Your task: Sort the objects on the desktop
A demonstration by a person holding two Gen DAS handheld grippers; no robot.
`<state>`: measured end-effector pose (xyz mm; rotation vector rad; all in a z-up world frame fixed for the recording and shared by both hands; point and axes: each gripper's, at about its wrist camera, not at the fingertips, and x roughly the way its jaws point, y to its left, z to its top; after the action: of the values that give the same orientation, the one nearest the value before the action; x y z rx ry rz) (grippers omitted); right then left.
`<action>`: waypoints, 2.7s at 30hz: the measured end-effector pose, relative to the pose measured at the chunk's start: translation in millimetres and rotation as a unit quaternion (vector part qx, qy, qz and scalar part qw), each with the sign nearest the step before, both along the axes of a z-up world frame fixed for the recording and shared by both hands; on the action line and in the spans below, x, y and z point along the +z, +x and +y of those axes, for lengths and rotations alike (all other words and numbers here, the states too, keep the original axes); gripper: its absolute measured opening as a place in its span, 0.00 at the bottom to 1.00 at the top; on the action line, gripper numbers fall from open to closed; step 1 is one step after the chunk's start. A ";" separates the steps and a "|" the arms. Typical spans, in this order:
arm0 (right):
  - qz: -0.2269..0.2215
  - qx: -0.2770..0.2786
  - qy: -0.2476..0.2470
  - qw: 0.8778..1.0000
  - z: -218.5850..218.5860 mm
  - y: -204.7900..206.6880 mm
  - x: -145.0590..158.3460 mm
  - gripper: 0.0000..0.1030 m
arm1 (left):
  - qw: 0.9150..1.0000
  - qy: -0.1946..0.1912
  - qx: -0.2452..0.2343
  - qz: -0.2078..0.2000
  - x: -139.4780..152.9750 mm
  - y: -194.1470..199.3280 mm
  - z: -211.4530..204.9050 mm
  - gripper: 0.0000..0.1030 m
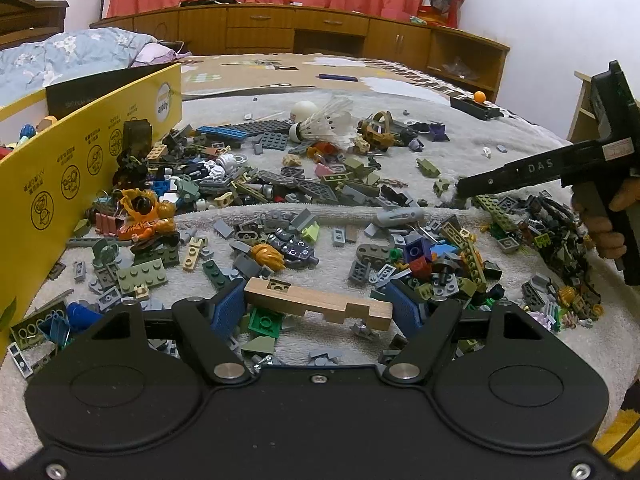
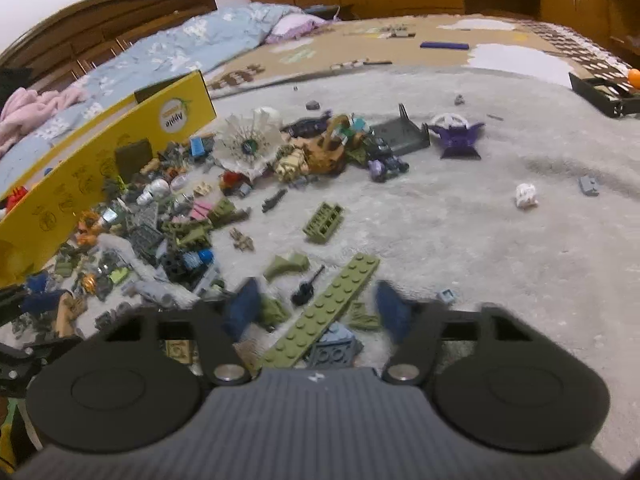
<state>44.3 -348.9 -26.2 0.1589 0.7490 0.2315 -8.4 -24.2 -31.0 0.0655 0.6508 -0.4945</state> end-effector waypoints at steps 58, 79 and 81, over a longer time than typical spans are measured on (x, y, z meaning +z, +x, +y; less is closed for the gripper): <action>-0.070 0.165 0.081 0.980 217.9 46.0 98.6 0.08 | 0.963 0.051 0.237 -0.113 113.4 56.6 182.0 0.72; -0.040 0.169 0.071 0.982 345.5 146.3 85.1 0.08 | 0.926 0.062 0.373 0.007 88.1 162.0 274.4 0.72; -0.036 0.164 0.069 0.983 348.6 151.8 81.0 0.08 | 0.927 0.054 0.371 0.019 85.0 164.4 277.7 0.74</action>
<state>196.1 -0.3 54.9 0.1572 0.6846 0.6009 156.0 253.5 54.0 -0.0882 0.6857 0.2748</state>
